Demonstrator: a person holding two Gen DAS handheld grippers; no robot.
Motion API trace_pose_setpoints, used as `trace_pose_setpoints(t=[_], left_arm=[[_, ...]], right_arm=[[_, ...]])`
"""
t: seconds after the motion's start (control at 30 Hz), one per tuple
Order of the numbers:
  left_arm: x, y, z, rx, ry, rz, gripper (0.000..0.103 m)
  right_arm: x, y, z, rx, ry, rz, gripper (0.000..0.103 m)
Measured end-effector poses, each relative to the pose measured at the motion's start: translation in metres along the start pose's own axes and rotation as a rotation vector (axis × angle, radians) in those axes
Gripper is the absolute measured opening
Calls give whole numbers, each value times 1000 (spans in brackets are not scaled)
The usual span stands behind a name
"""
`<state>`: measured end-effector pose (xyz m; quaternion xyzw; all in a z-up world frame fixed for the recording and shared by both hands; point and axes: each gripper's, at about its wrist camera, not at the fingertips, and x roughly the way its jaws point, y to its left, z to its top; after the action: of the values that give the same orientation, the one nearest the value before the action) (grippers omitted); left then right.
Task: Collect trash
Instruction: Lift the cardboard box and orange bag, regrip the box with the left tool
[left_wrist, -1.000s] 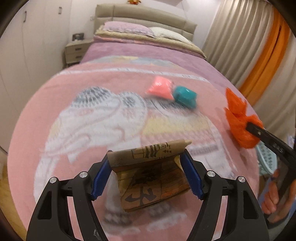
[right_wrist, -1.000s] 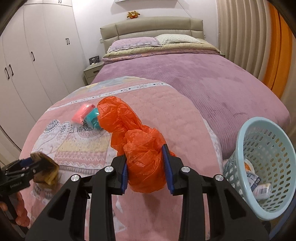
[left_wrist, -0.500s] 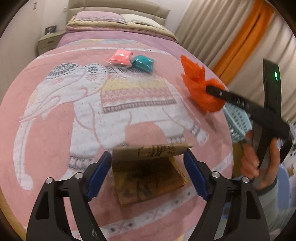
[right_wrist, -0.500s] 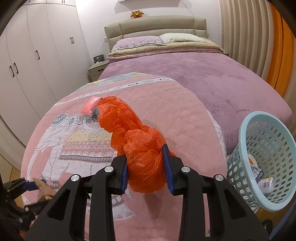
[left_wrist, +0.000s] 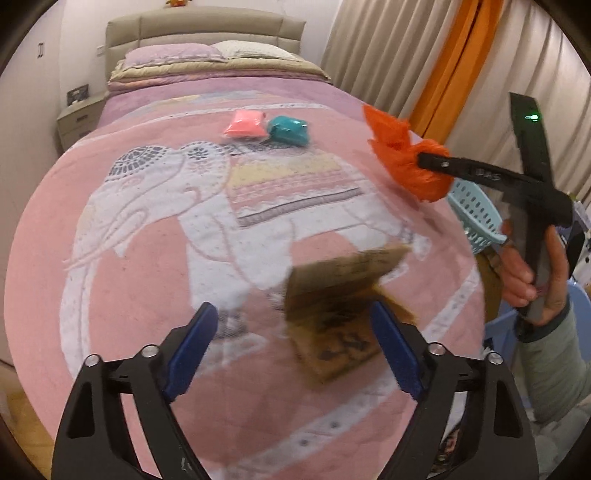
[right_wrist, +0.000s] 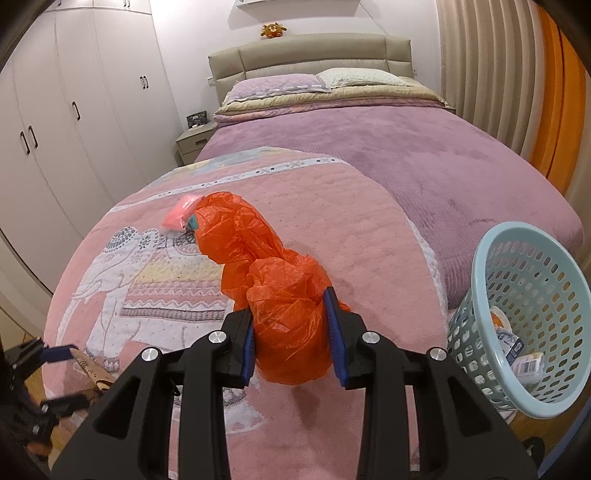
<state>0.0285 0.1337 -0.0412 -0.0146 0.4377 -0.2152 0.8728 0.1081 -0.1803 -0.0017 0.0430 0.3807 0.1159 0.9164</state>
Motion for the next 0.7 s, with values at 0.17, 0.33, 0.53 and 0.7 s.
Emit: trace_pose_setpoints(t=[0.17,0.33,0.53,0.7], left_arm=[[10,-8,13,83,-42,-98,77],[26,-18,20,141,-2,-167,49],[18,-22,17,56,-9,-121,20],[4,-34,25,-43,-69,-37,5]], right_arm=[[-1,3,1,-4,2,2,30],[-8,8,0,-36,-8,-1,30],[-10,8,-2,-35,4,-2,30],[-13,11,0,-39,-5,-20,30]])
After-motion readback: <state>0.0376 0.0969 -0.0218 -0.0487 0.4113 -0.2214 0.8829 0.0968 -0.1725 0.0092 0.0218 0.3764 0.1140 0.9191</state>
